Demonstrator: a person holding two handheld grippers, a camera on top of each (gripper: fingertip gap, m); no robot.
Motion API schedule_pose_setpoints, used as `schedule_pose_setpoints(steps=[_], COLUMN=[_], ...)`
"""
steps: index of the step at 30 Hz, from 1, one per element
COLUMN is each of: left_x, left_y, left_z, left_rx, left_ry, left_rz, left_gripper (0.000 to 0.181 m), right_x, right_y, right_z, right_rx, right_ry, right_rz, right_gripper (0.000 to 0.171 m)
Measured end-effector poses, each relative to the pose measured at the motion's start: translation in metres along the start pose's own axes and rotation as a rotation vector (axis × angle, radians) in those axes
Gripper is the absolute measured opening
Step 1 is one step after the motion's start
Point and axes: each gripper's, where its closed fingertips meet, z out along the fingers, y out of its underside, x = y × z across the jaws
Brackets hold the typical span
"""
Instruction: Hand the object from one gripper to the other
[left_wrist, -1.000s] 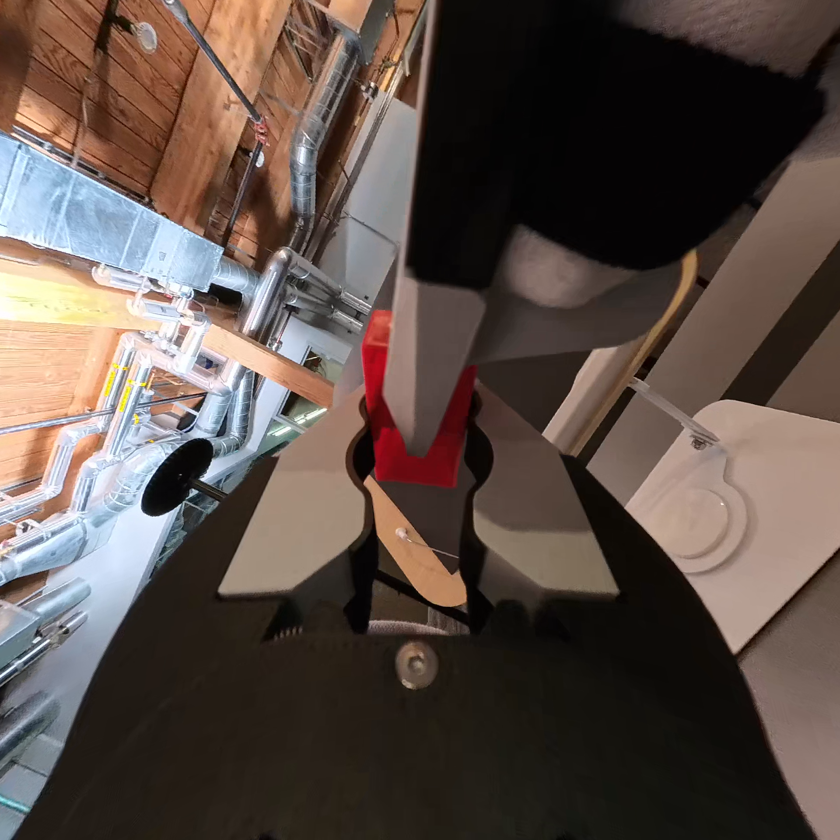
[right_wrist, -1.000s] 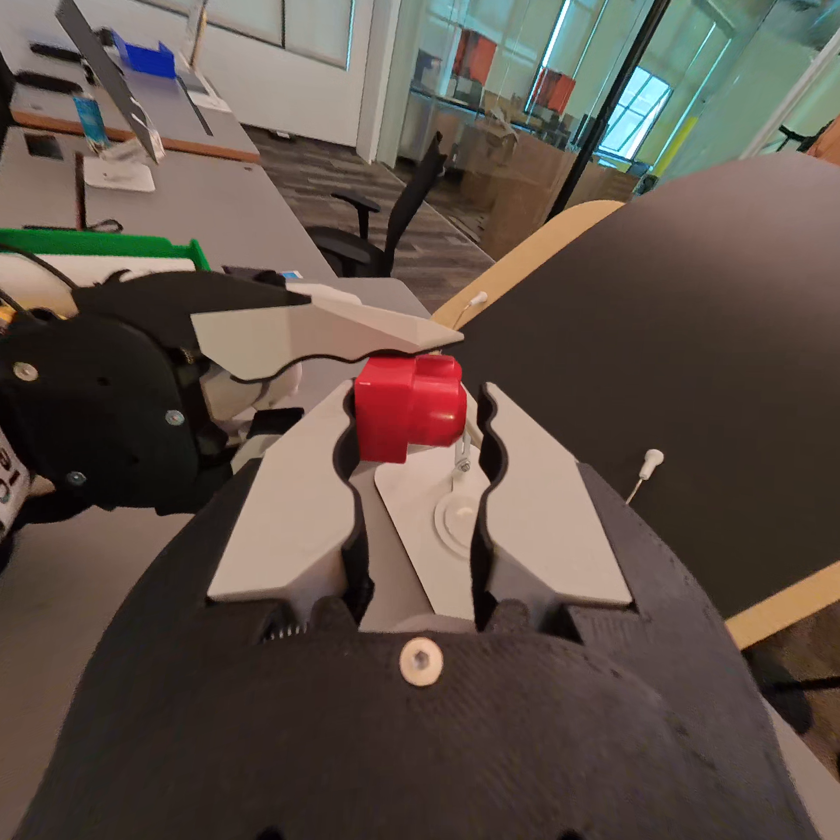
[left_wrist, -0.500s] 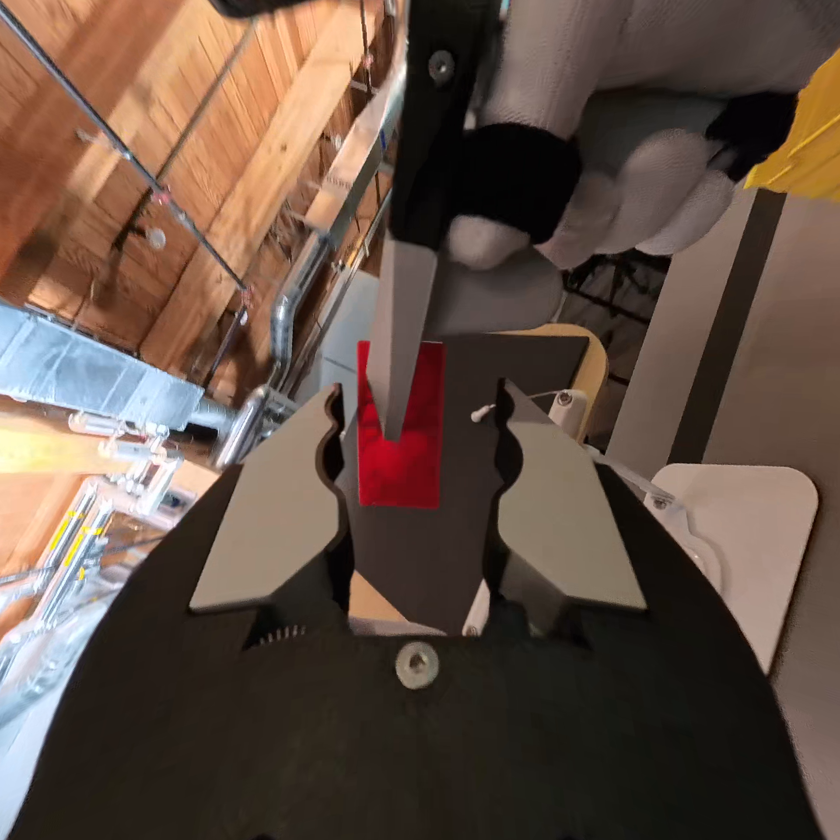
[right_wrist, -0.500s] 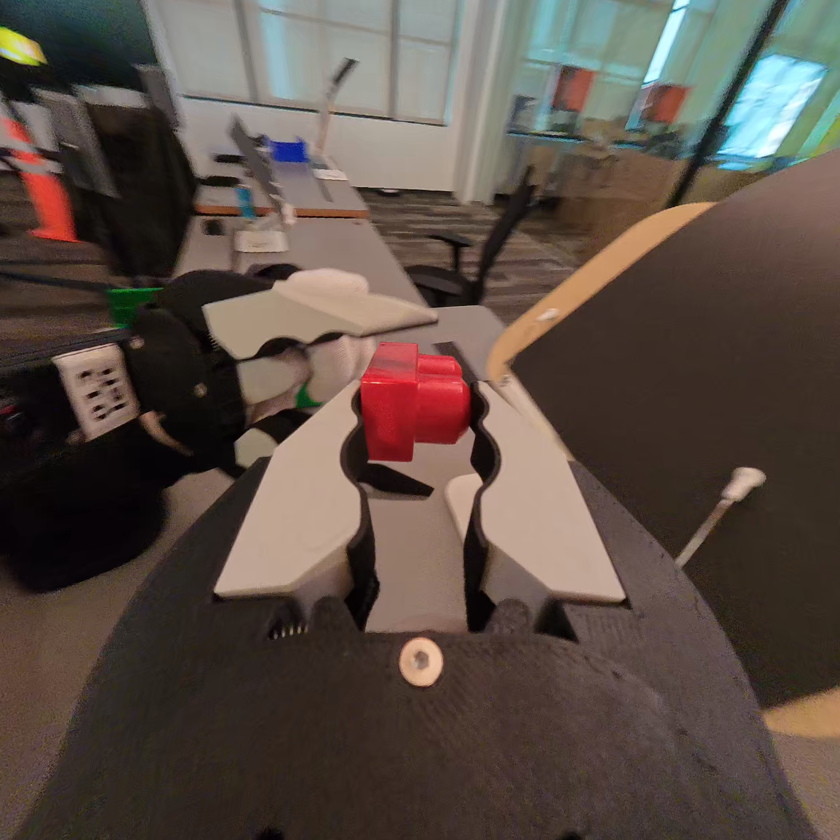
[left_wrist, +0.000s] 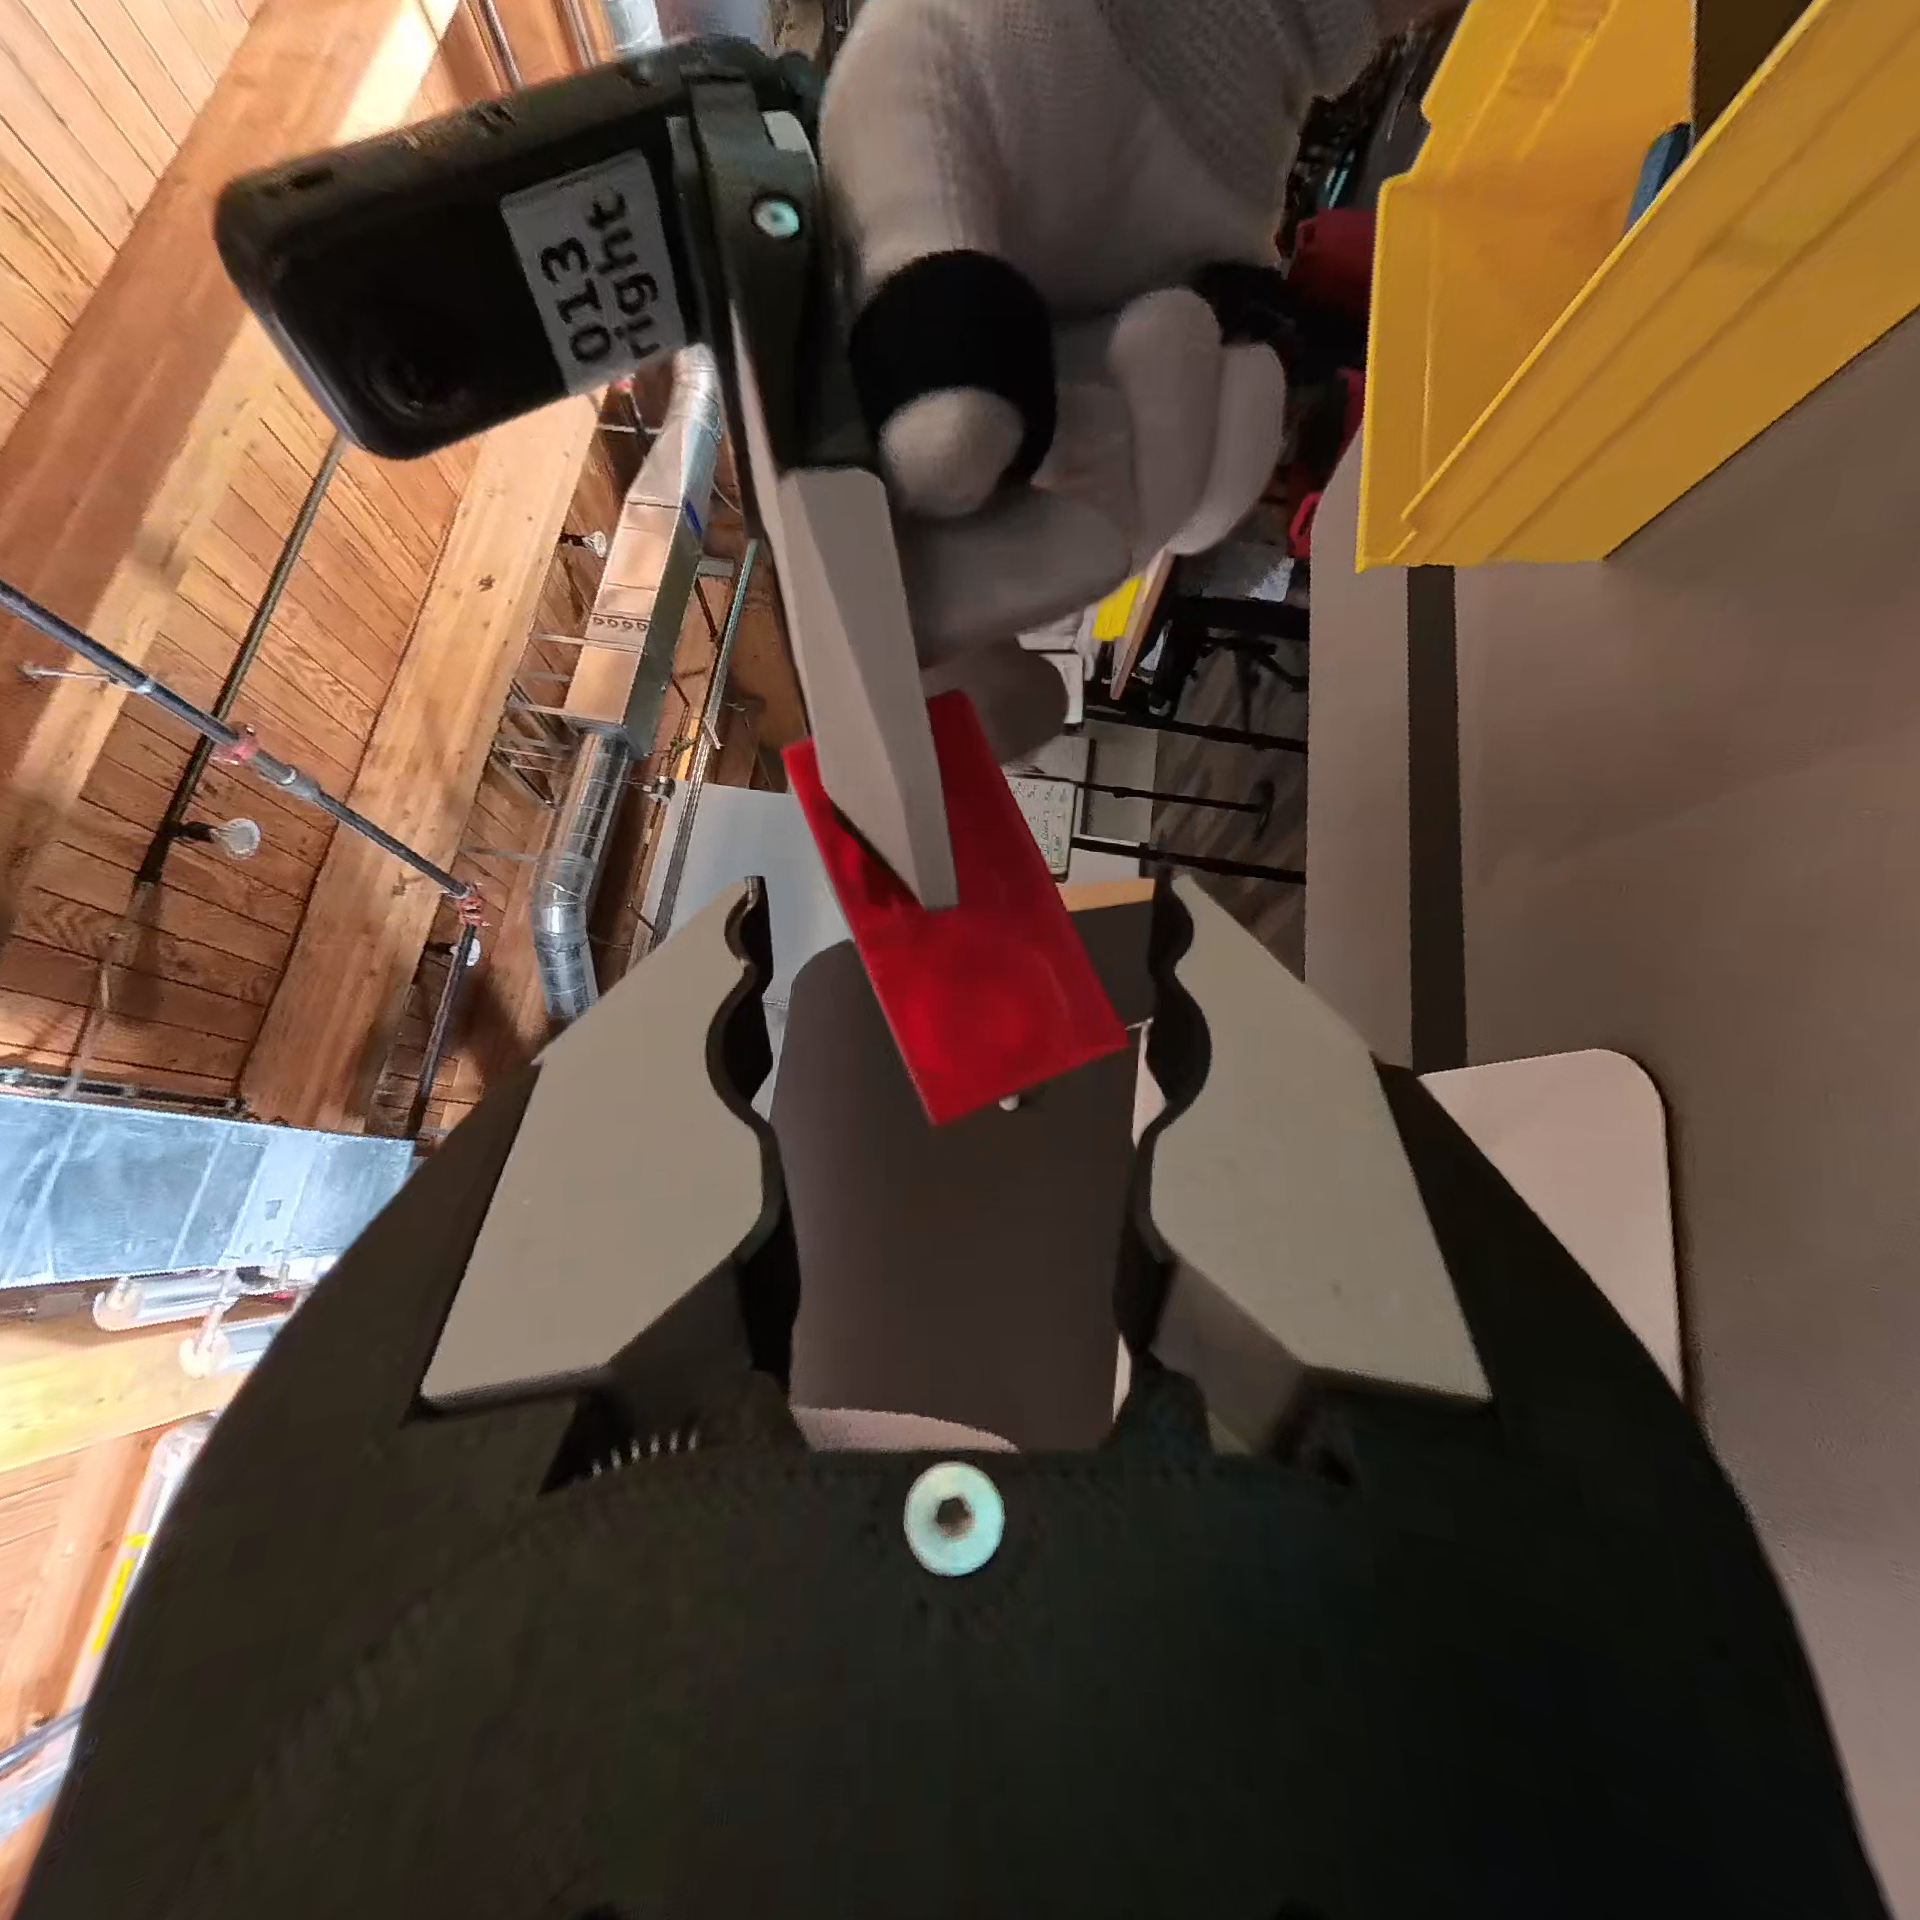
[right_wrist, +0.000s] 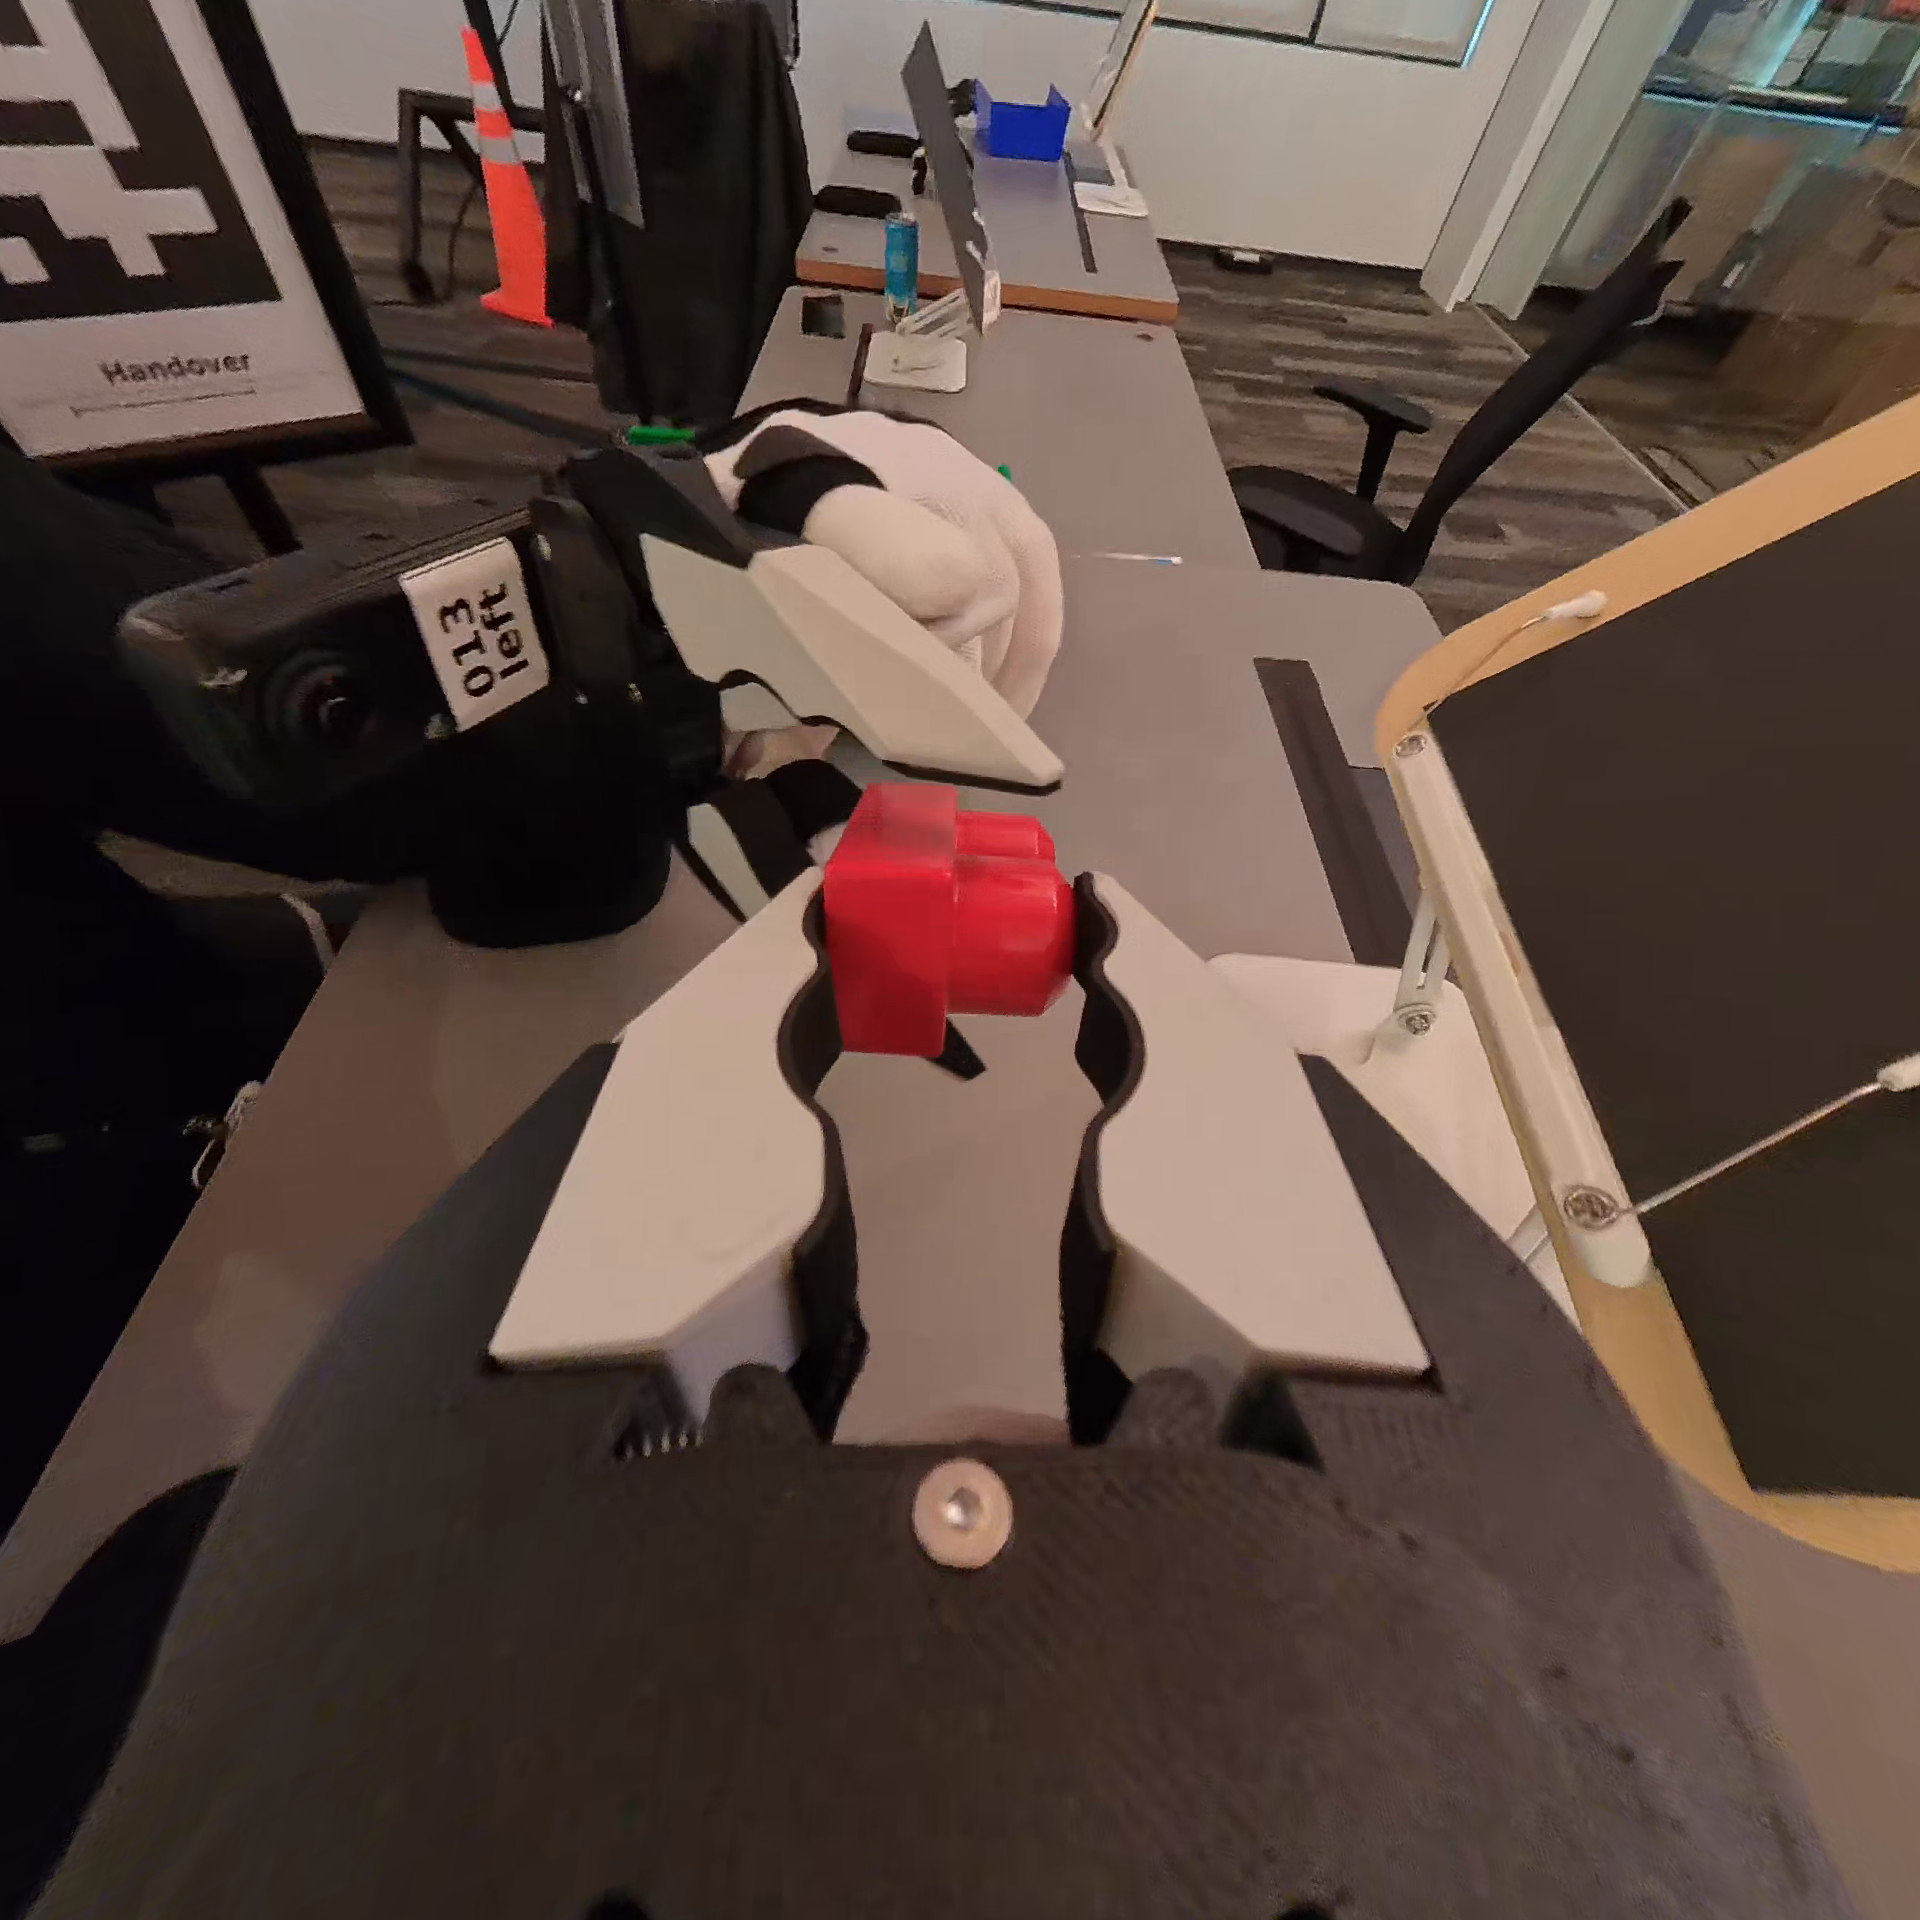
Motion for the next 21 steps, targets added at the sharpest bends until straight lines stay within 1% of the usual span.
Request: schedule_pose_setpoints(steps=[4,9,11,12,15,19,21], left_x=[0.02,0.054,0.066,0.07,0.083,0.1,0.107], left_y=[0.002,-0.024,-0.033,-0.038,-0.044,-0.047,-0.048], left_z=[0.011,0.026,0.03,0.031,0.034,0.033,0.032], left_rx=[-0.016,0.033,0.043,0.054,0.06,0.056,0.059], left_ry=[0.021,0.068,0.08,0.08,0.12,0.2,0.239], left_rz=[0.048,0.111,0.148,0.167,0.175,0.196,0.185], left_gripper=[0.072,0.077,0.08,0.085,0.085,0.092,0.091], right_x=[-0.003,-0.012,-0.014,-0.015,-0.027,-0.032,-0.034], right_y=[0.028,0.061,0.078,0.083,0.087,0.101,0.106], right_z=[-0.009,-0.018,-0.021,-0.021,-0.019,-0.014,-0.014], right_rx=[-0.128,-0.274,-0.357,-0.381,-0.406,-0.513,-0.54], right_ry=[0.008,-0.019,-0.022,-0.029,-0.079,-0.093,-0.108], right_rz=[-0.033,-0.063,-0.071,-0.066,-0.104,-0.124,-0.119], right_gripper=[0.041,0.041,0.041,0.041,0.041,0.041,0.041])
